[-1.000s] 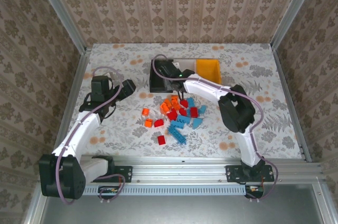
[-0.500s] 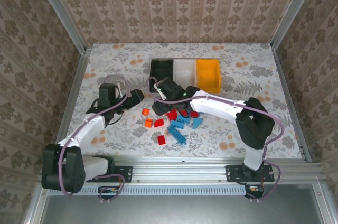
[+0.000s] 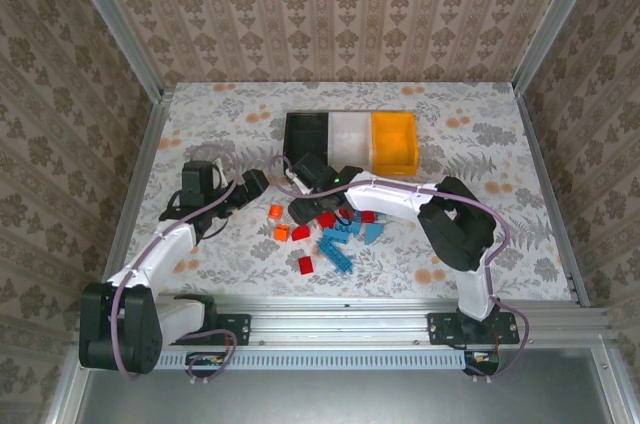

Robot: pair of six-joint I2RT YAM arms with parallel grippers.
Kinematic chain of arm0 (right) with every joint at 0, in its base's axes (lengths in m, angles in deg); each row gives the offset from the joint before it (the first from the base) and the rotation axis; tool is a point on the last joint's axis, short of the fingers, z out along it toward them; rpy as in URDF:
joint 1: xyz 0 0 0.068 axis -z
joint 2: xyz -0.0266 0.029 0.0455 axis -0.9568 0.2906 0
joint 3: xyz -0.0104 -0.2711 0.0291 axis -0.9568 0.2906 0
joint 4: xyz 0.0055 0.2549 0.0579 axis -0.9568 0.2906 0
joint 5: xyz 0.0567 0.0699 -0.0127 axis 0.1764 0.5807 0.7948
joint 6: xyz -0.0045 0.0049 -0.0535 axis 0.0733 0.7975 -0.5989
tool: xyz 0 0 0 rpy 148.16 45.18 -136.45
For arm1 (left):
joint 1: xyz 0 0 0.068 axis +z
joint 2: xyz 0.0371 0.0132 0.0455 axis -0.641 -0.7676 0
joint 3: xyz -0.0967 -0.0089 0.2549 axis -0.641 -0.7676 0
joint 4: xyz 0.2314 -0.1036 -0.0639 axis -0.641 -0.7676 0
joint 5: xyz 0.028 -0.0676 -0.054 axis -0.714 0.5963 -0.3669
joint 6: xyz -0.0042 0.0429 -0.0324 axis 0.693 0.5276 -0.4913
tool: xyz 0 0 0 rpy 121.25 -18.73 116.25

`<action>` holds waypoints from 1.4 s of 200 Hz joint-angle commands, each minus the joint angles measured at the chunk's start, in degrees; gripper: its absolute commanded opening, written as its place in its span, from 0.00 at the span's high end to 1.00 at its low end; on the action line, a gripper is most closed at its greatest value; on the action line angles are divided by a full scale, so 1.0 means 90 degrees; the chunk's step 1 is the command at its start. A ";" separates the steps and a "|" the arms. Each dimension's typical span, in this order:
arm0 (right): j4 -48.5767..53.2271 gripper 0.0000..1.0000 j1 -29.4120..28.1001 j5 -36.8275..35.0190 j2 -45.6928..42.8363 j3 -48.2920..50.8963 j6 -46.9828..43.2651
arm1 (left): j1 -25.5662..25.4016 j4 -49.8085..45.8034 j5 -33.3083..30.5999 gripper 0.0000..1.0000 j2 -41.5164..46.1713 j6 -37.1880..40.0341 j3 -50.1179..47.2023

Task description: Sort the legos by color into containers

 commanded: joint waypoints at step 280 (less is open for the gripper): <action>-0.0048 0.68 0.3098 -0.1626 -0.1350 -0.0100 0.0598 | -0.2529 0.0955 0.0202 0.00 -0.1530 0.0006 0.1225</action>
